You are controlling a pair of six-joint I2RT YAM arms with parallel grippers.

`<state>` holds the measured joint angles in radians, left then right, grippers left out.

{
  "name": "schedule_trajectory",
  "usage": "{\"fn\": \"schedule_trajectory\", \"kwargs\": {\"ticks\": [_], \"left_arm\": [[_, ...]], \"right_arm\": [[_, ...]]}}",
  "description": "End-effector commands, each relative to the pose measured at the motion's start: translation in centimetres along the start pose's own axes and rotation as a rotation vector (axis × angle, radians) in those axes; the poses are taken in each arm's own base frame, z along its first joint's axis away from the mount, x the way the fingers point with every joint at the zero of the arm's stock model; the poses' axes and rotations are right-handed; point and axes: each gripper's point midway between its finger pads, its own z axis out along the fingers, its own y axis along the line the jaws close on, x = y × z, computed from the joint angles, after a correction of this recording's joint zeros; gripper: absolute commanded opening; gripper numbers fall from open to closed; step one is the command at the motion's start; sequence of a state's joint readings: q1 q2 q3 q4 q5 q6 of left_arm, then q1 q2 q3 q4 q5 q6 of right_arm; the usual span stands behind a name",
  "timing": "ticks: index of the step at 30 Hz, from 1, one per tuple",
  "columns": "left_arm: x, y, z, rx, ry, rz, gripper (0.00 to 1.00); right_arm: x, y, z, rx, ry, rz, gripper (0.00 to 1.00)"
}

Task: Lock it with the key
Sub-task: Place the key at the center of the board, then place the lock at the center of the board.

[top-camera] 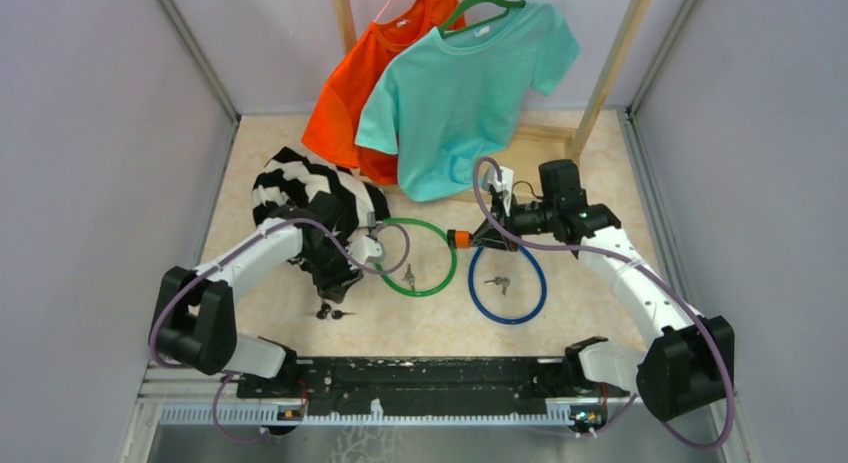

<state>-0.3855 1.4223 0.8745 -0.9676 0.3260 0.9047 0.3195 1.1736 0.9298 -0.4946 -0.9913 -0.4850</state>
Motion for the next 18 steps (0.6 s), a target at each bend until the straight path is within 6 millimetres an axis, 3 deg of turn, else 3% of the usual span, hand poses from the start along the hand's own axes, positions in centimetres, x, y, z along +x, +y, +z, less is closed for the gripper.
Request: {"fn": "schedule_trajectory", "kwargs": {"ticks": [1,6,10,14,18], "left_arm": [[-5.5,1.9,-3.2,-0.088,-0.21,0.041,0.58],[-14.3,0.2,-8.3,0.026,-0.575,0.113,0.74],[-20.7,-1.5,-11.8,0.11,-0.799,0.181,0.8],[-24.9,-4.1,-12.2,0.174,-0.856,0.249,0.83],[-26.9,-6.0,-11.0,0.211,-0.861,0.285,0.84]], "right_arm": [[-2.5,0.1,0.5,-0.012,-0.062,-0.066,0.0],[-3.1,0.9,1.6,-0.088,-0.093,-0.055,0.0],[-3.5,2.2,2.8,-0.151,-0.084,-0.08,0.0],[-4.2,2.9,3.4,-0.198,-0.093,-0.08,0.0],[-4.8,3.4,3.6,-0.229,-0.107,-0.074,0.0]]}}
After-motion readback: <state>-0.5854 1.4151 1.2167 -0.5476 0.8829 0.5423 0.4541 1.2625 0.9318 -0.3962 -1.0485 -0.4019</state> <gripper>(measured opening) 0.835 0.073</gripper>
